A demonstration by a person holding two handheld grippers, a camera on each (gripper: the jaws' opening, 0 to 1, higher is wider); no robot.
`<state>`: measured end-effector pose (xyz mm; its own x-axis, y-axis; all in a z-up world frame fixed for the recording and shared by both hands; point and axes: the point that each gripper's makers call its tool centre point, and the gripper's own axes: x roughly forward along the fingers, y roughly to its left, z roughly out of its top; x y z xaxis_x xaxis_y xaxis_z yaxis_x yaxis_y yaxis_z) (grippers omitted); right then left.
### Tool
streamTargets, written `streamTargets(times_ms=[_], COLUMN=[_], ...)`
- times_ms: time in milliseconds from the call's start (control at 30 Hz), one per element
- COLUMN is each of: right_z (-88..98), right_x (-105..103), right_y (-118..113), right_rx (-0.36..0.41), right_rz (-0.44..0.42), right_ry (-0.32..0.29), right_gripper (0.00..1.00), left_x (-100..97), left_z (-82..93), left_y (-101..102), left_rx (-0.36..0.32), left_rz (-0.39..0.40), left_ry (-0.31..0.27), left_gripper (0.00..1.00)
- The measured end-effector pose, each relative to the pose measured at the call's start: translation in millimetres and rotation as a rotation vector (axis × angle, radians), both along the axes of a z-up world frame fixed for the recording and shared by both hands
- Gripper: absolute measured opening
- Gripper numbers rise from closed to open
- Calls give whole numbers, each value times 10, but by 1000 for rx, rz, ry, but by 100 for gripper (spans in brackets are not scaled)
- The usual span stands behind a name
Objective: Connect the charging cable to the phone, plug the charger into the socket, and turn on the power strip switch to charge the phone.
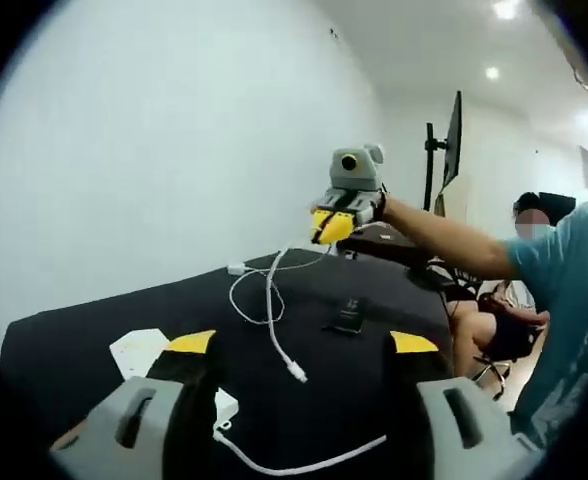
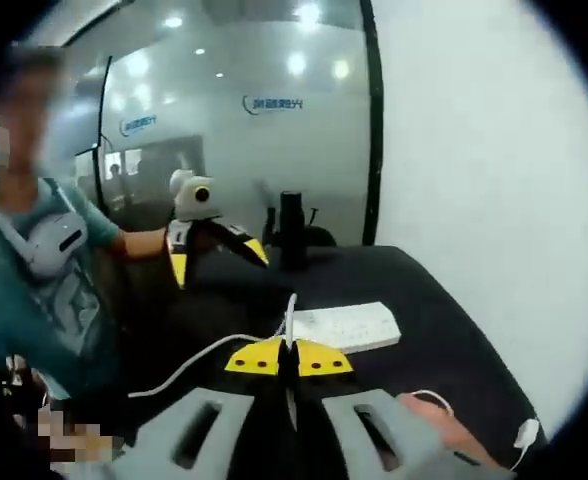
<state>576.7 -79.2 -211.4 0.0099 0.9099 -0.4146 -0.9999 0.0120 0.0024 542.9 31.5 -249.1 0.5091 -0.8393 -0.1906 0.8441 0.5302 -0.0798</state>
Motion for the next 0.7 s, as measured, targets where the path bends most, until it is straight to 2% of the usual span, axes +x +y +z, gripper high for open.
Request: streamTargets(times_ms=[100,167,267,400,500,533,567,667,700], right_z=[-40,-64,-117,-178,-209,-220,-229,-245,-261], right_x=[-158,-295,-353,-541,-601,-593,-585,-561,-611], right_y=[20,49,44,132,160,169,170,177,204], right_rx=[-22,-24,-54,-83,-118,-132,-143,-169,-176], right_rz=[46,90,127,180,212,215,217,217,220], right_ry=[9,37,48,68,71,68,69,67,67], right_gripper=[1,1,1,1,1,1,1,1,1], left_x=[-66,-85,-131,-198,-205,-211,-198,-189,-218], left_z=[4,-7,-72,-123,-155,-172,-186,-202,-198], left_y=[-147,-229,-341,-466,-519,-533,-536,-547,-570], left_rx=[-23,-32,-13,6,36,52,65,70,60], left_rz=[-41,-53,-86,-132,-145,-147,-143,-155,-176], left_ry=[1,3,2,10,7,-1,-6,-5,0], left_gripper=[59,59,58,53,40,32,28,26,25])
